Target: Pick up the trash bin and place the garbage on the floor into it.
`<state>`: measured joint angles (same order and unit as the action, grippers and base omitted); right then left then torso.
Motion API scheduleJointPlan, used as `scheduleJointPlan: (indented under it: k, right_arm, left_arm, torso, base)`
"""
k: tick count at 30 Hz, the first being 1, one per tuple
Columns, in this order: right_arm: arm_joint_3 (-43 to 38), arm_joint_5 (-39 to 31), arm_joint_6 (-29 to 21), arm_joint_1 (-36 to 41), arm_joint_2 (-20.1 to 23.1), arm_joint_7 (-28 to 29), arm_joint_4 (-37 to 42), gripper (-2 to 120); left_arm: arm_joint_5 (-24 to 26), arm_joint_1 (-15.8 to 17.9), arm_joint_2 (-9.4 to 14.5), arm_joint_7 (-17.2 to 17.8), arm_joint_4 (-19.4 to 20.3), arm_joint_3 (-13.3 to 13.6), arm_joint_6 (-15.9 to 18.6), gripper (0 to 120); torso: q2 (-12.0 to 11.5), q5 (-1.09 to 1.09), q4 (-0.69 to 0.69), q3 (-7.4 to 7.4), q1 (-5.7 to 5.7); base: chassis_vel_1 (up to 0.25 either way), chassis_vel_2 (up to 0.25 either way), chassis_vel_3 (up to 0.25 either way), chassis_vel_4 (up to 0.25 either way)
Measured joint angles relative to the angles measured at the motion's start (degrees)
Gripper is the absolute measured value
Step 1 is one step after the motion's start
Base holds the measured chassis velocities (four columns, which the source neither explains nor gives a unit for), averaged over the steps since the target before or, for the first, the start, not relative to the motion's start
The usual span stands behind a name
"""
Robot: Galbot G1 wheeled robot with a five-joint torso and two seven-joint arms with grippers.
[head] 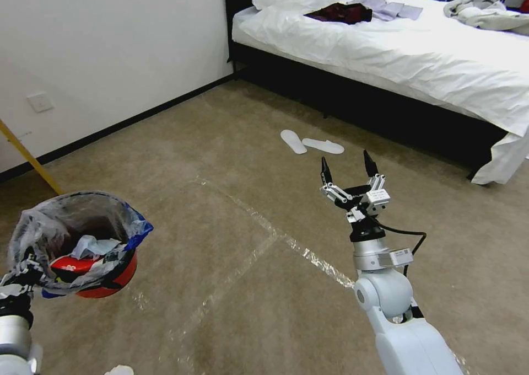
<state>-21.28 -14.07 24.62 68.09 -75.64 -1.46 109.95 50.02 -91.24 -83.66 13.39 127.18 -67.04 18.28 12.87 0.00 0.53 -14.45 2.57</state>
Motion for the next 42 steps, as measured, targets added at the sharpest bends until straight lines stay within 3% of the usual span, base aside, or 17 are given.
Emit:
scheduleJointPlan:
  k: [42]
  right_arm:
    - [5.2,0.9,-0.1,-1.7,0.3,0.0,-2.8,100]
  left_arm:
    - [0.3,0.4,0.7,0.9,-0.8,0.4,0.1,4]
  torso:
    - [0.0,0.00,0.00,0.00,0.00]
  base:
    - [-0.151,0.149,0.148,-0.149]
